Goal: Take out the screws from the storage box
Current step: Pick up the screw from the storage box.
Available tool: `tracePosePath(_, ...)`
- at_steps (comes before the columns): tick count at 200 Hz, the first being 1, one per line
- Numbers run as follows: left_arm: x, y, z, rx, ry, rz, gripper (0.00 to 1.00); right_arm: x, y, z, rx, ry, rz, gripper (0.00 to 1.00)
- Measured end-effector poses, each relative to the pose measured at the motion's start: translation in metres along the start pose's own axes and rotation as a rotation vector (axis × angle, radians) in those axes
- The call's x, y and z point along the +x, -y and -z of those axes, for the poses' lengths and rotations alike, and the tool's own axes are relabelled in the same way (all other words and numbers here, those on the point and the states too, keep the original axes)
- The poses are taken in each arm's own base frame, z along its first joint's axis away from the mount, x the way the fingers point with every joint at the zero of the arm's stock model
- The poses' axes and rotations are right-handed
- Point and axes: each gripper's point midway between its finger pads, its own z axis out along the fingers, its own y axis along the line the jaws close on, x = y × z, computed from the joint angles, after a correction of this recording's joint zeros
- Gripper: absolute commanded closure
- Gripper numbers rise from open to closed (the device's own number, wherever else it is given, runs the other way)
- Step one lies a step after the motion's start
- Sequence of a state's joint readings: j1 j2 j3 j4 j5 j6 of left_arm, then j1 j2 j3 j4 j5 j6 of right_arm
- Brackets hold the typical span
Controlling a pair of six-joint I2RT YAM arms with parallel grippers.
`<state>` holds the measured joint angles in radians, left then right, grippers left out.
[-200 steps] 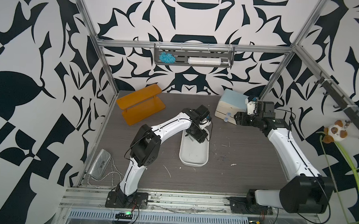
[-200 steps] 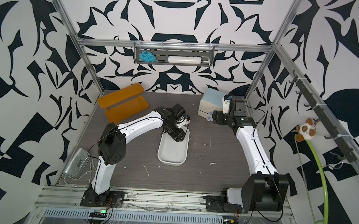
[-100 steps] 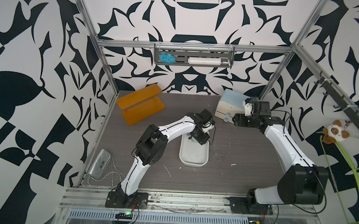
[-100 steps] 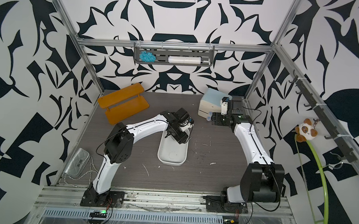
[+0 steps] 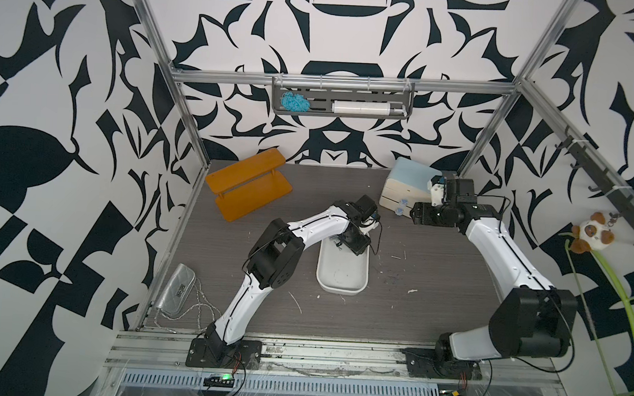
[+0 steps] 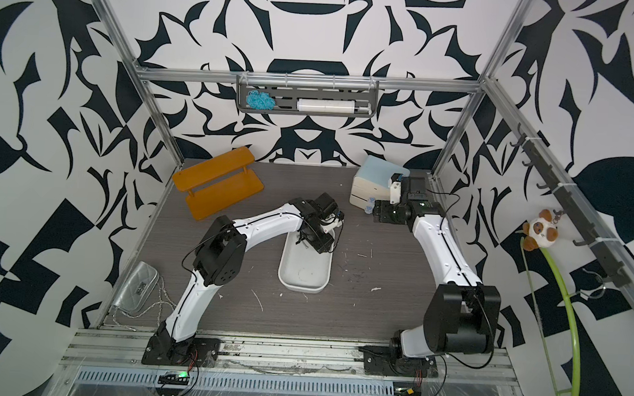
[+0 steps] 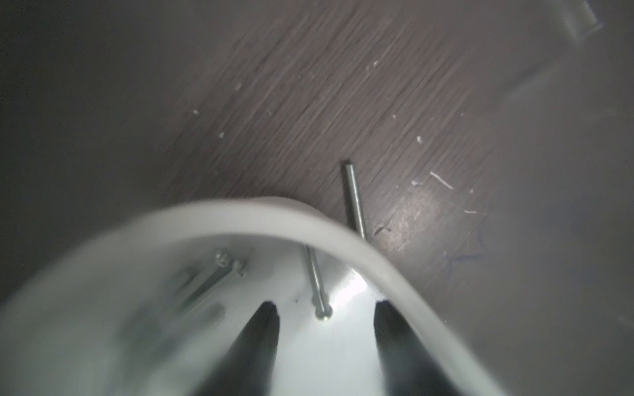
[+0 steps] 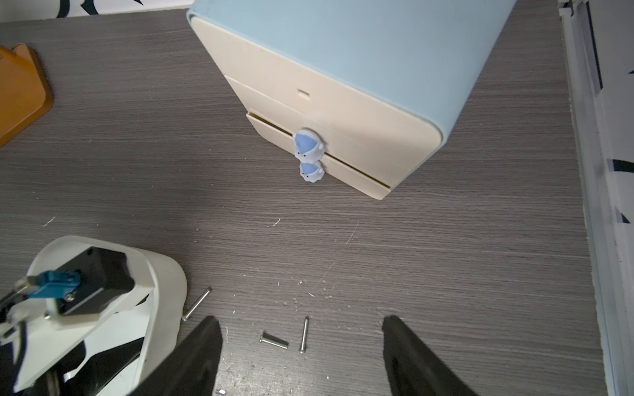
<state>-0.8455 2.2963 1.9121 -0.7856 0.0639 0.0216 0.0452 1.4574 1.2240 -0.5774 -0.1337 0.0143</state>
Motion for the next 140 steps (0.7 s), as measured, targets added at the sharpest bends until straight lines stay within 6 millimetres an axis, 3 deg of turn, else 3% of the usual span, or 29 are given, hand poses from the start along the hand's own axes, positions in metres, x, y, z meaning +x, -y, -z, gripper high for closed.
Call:
tracePosePath(32,0.003,-0.003,-0.014,-0.007,-0.024,0.003,0.53,0.0,0.0,0.0,0.002,-0.003,0.0,0.22)
tracePosePath(66,-0.003,-0.005,-0.016,-0.013,-0.025,-0.002,0.58,0.0,0.001,0.0,0.003,-0.004,0.001,0.22)
tracePosePath(111,-0.003,-0.006,-0.018,-0.013,-0.042,-0.006,0.87,-0.001,0.001,0.0,0.006,-0.002,0.002,0.22)
tracePosePath(140,0.001,-0.005,-0.019,-0.005,-0.057,-0.001,0.95,-0.002,0.001,0.001,0.007,-0.001,0.002,0.22)
